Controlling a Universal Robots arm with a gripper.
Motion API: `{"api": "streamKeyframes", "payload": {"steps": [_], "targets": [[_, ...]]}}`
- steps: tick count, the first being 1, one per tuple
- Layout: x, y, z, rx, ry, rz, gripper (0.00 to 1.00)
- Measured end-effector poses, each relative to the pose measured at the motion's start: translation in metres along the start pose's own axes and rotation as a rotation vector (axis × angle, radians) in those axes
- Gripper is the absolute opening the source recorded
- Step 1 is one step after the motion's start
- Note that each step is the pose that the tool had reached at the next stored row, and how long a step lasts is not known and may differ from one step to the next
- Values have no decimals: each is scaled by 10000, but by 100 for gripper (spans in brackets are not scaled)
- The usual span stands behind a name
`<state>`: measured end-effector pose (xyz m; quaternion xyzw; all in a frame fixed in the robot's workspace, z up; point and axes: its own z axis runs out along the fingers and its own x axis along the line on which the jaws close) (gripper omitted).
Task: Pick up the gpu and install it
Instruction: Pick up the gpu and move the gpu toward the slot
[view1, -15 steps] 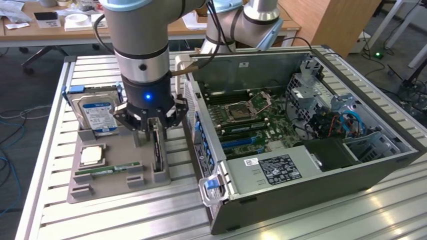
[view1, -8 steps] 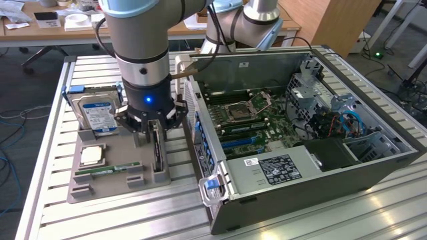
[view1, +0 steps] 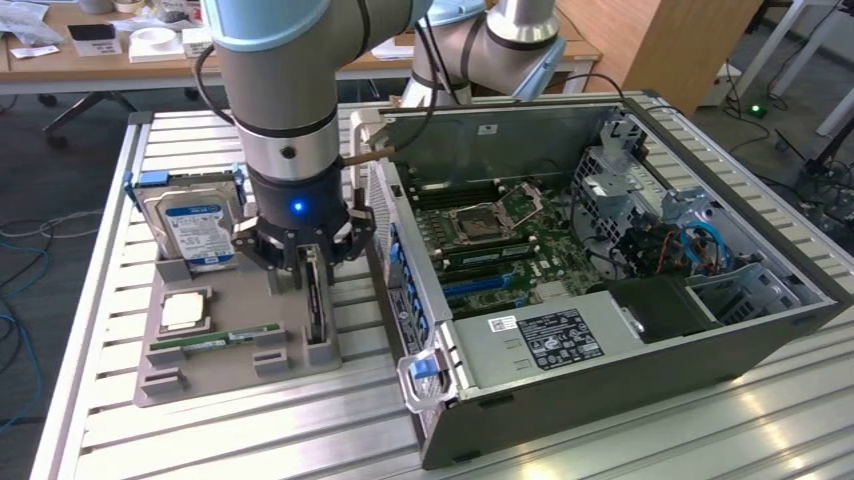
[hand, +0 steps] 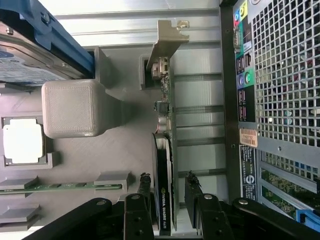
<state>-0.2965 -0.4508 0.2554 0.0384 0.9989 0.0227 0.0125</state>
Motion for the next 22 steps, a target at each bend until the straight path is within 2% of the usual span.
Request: {"api": "streamKeyframes", "payload": {"steps": [13, 22], "targets": [[14, 133, 142, -1, -1, 1, 42], [22, 149, 193, 9, -2, 0, 42]]}}
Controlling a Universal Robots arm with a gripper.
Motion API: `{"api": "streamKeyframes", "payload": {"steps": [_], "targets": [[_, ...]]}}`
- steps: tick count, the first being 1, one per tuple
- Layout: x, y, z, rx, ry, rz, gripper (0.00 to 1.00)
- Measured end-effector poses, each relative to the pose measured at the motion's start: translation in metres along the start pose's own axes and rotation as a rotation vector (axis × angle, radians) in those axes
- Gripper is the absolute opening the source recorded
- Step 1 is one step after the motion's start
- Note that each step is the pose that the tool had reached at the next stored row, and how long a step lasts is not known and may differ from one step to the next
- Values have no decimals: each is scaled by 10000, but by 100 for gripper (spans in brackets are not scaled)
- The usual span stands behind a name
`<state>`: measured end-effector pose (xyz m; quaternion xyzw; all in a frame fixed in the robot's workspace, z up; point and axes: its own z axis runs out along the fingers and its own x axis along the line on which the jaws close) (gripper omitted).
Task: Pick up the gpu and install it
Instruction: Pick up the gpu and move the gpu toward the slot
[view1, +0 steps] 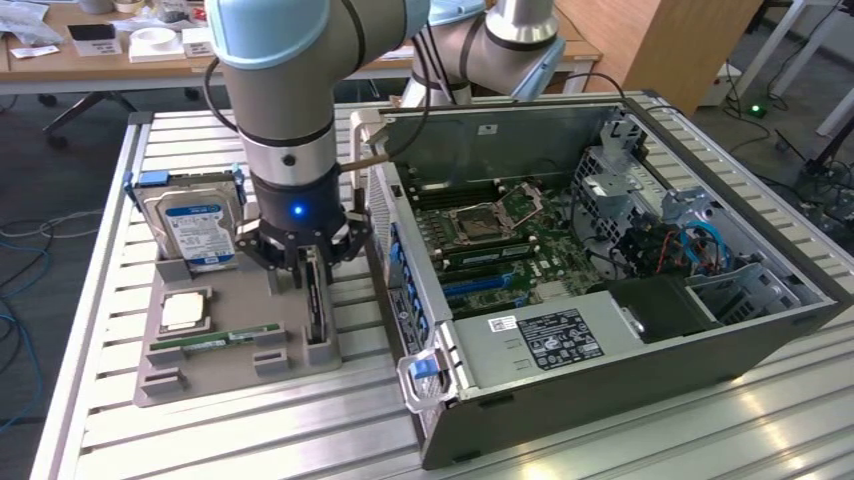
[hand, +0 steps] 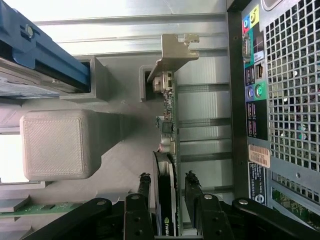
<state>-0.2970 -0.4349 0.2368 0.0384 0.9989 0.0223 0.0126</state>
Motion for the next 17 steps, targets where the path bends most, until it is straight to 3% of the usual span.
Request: {"api": "streamKeyframes", "payload": {"steps": [17], "targets": [[7, -4, 68, 10, 0, 0, 42]]}}
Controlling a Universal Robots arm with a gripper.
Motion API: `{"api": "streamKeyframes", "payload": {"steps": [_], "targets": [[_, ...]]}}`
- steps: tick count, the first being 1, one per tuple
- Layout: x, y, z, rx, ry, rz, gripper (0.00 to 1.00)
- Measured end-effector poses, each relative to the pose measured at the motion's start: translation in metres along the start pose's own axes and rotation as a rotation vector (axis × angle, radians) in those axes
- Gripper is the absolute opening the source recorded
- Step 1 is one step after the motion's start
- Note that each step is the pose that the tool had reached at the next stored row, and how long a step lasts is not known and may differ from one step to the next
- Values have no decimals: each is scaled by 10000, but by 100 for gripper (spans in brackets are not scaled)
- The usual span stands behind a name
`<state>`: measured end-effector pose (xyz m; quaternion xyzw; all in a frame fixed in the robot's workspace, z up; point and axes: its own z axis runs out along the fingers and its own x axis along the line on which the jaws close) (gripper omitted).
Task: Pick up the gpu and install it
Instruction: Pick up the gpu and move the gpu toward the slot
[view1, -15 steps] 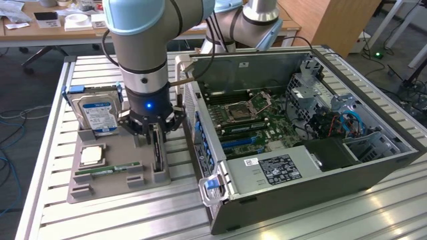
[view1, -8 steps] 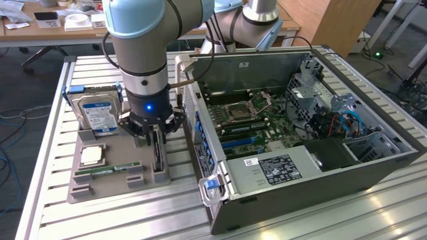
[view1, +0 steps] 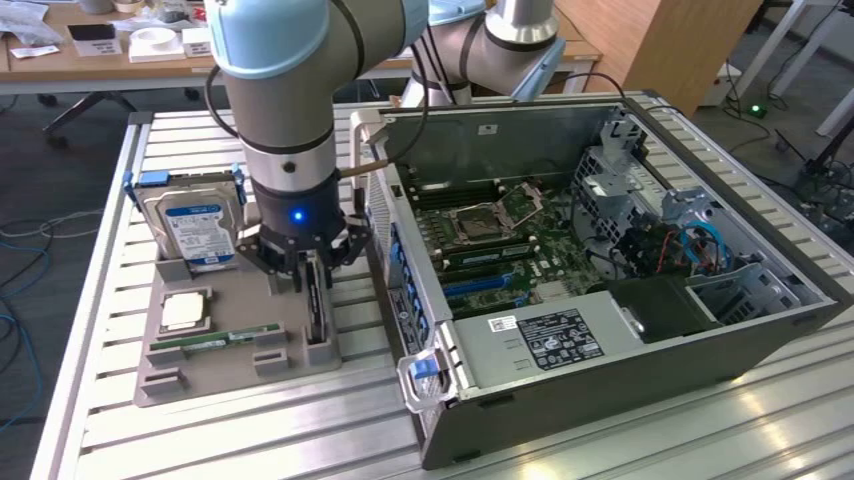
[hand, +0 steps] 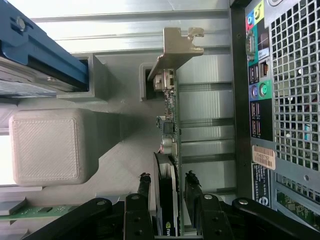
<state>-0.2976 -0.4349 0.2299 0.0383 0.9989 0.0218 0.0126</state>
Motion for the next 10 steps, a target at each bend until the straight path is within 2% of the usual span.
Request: {"api": "streamKeyframes", "payload": {"steps": [10], "targets": [[1, -1, 32, 19, -1, 0, 42]]}}
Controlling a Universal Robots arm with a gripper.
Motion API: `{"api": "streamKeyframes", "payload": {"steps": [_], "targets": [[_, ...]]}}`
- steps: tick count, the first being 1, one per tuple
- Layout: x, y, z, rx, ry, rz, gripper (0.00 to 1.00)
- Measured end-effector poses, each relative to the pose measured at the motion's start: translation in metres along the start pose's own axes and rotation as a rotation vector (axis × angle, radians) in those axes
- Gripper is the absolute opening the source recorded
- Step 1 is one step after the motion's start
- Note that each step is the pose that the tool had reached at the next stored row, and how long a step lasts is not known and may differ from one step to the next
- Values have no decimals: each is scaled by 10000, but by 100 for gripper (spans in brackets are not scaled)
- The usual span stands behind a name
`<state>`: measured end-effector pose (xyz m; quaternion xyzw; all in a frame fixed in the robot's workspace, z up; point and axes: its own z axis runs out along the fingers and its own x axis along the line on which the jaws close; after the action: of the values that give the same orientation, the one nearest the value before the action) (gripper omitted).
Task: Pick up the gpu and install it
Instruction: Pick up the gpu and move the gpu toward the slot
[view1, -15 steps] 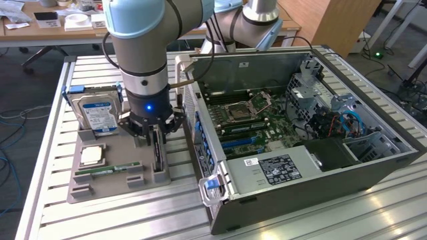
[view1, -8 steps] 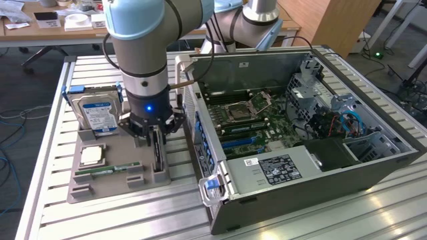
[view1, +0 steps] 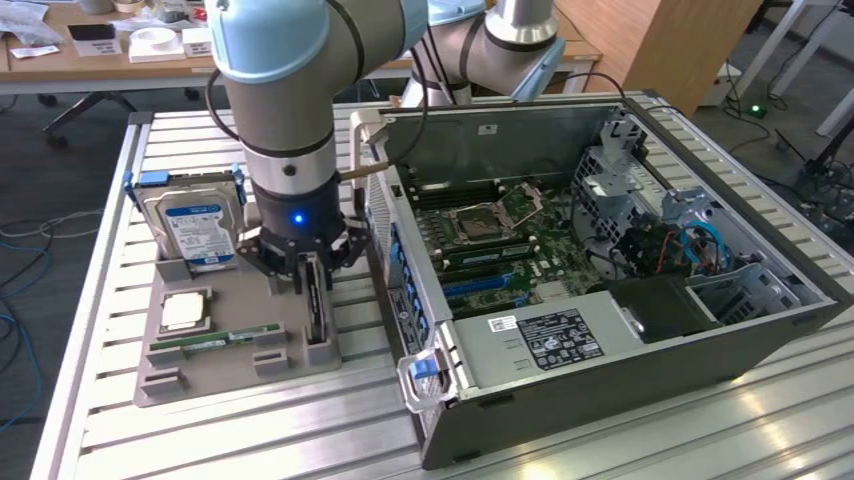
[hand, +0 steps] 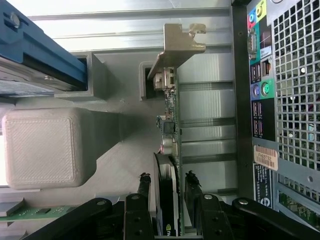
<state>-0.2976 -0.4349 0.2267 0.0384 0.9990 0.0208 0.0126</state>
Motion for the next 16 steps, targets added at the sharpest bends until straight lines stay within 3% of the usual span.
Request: {"api": "streamKeyframes", "payload": {"steps": [16], "targets": [[0, -1, 22, 1, 0, 0, 42]]}}
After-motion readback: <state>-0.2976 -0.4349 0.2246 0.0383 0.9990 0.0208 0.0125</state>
